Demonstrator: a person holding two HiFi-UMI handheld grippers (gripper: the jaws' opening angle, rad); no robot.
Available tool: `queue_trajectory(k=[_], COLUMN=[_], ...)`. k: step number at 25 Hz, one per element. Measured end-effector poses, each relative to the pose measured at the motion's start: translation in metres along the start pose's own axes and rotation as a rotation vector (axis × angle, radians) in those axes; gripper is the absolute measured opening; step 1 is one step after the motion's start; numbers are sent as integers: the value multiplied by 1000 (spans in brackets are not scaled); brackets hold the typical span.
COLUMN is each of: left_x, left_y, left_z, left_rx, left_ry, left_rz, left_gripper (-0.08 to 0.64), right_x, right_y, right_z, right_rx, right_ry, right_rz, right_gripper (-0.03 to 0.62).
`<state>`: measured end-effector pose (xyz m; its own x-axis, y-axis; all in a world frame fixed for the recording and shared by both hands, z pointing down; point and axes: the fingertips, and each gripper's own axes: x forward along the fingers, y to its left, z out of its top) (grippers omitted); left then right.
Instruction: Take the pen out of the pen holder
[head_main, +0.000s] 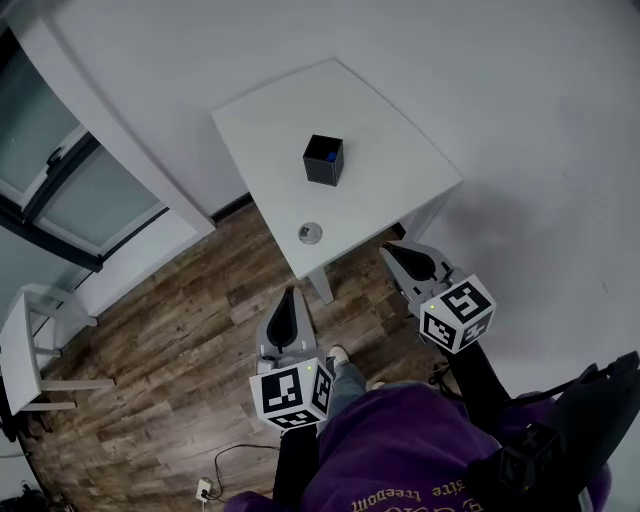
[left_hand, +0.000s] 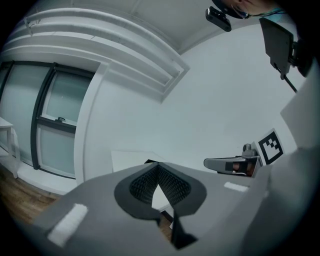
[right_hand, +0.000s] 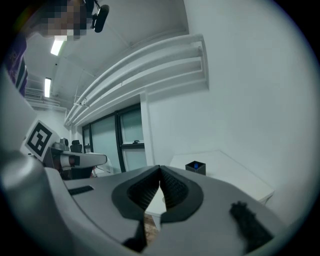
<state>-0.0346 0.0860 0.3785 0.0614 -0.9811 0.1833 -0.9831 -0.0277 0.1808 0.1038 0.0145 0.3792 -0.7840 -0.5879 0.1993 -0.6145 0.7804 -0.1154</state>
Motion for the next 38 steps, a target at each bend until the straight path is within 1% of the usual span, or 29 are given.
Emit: queue_trajectory(k=[6, 11, 16, 20, 27, 32, 38], left_x=[29, 48, 57, 72, 103, 135, 180], left_y=[32, 53, 54, 55, 64, 69, 68], left_z=[13, 12, -3, 0, 11, 15, 31], left_rx=[9, -5, -21, -27, -43, -35, -27], left_ry=[3, 17, 46, 49, 49, 59, 49], left_rz=[-37, -49, -67, -83, -56, -30, 2], left_gripper=[5, 6, 5, 5, 5, 6, 6], right_x=[45, 71, 78, 92, 127, 154, 182], right_y=[-2, 0, -6, -21, -50, -75, -114], right_z=[11, 12, 0, 4, 12, 18, 24], right_rx=[14, 9, 14, 11, -10, -12, -20], right_ry=[-14, -2, 22, 16, 34, 38, 66], right_rz=[-29, -40, -58, -71, -57, -33, -13], right_gripper=[9, 9, 10, 9, 9, 11, 11])
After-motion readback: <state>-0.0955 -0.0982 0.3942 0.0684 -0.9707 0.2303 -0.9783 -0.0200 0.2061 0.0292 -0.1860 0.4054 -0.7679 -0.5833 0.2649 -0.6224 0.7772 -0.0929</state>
